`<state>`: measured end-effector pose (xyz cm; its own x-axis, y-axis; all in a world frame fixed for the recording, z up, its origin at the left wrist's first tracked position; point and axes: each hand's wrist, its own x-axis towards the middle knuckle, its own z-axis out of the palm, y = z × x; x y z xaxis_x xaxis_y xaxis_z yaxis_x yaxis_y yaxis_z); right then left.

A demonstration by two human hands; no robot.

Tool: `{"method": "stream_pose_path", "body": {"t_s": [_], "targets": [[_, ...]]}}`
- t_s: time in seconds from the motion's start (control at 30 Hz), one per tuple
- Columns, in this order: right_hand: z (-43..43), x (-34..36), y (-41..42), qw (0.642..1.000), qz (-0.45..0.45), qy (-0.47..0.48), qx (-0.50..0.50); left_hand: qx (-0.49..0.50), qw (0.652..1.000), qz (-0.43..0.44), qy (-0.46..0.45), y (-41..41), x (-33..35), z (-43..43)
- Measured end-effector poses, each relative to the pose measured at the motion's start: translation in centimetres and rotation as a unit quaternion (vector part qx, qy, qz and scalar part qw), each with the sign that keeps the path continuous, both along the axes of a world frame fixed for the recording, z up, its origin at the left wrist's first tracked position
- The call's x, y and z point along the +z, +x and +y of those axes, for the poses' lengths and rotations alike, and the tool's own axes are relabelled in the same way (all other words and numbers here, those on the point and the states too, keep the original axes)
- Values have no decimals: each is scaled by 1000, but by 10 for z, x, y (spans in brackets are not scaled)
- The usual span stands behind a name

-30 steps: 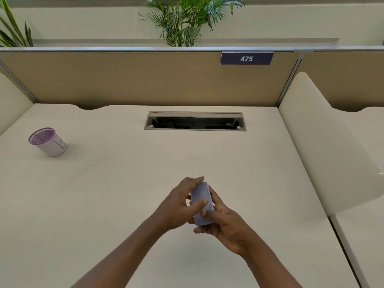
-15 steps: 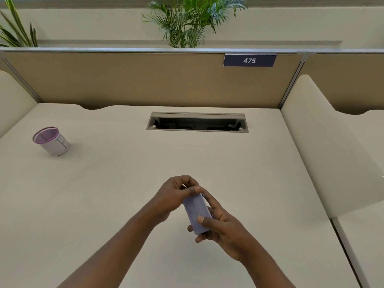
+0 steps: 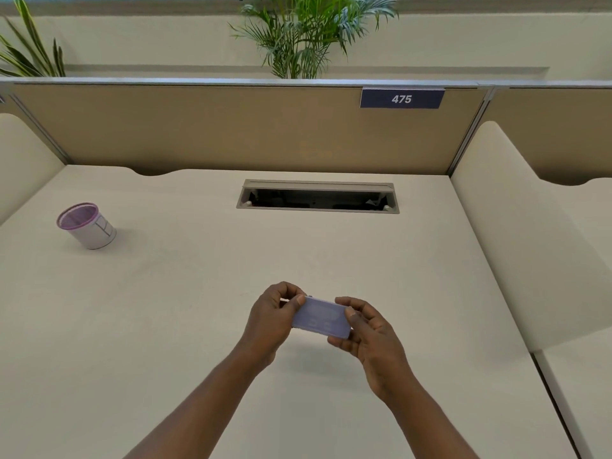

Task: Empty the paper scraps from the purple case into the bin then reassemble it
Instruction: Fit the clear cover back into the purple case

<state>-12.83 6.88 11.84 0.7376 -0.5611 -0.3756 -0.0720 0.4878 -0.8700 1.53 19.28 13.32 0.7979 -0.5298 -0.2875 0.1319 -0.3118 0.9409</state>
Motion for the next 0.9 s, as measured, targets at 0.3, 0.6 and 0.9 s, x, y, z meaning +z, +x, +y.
{"method": "stream_pose_path", "body": {"t_s": [0.3,0.6,0.9], "targets": [[-8,-4,3,1000,9,-27,-9,-4,998,58,8,-1,-9,7],[-14,-10,2,999,6,-45,9,-1,995,95,-38,-9,-10,8],[-20,-4,-1,998,-4,-40,41,-61,990,122,-44,-9,-13,16]]}}
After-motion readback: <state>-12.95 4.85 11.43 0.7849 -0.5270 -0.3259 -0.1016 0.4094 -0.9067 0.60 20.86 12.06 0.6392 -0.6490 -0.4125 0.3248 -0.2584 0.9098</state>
